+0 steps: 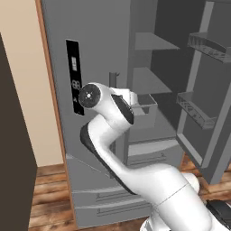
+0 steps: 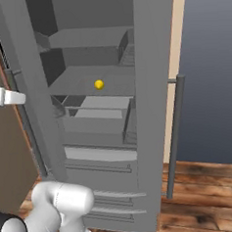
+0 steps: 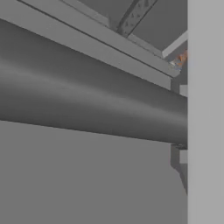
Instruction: Retrieve a lemon from the fridge and place it on the cutting board with the fish.
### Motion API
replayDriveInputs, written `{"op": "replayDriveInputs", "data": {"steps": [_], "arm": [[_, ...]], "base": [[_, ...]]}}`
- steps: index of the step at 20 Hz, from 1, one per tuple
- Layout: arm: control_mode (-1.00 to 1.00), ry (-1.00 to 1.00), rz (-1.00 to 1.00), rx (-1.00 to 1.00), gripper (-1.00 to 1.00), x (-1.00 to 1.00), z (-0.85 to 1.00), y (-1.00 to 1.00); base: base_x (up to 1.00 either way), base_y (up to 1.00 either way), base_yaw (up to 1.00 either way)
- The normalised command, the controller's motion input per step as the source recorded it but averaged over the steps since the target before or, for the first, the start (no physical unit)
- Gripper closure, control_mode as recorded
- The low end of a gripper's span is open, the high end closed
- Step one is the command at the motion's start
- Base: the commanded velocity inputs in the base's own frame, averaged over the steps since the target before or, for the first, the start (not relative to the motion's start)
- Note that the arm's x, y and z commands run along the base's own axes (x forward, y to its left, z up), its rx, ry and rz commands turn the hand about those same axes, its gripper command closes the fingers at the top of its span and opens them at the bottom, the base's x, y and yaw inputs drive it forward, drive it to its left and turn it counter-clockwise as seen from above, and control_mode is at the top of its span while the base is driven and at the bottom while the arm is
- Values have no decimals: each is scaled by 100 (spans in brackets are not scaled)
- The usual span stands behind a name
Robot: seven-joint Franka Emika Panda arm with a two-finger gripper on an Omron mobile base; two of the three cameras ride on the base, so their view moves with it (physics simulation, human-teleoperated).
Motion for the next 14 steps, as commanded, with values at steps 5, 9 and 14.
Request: {"op": "replayDriveInputs", "data": {"steps": [5, 9, 14], "arm": [[-100, 28, -31, -5, 100, -62, 0, 59], [-100, 14, -29, 0, 100, 0, 0, 22], [-100, 0, -22, 0, -100, -5, 0, 46]], "base": [[0, 0, 0], [0, 0, 0], [0, 0, 0]]}}
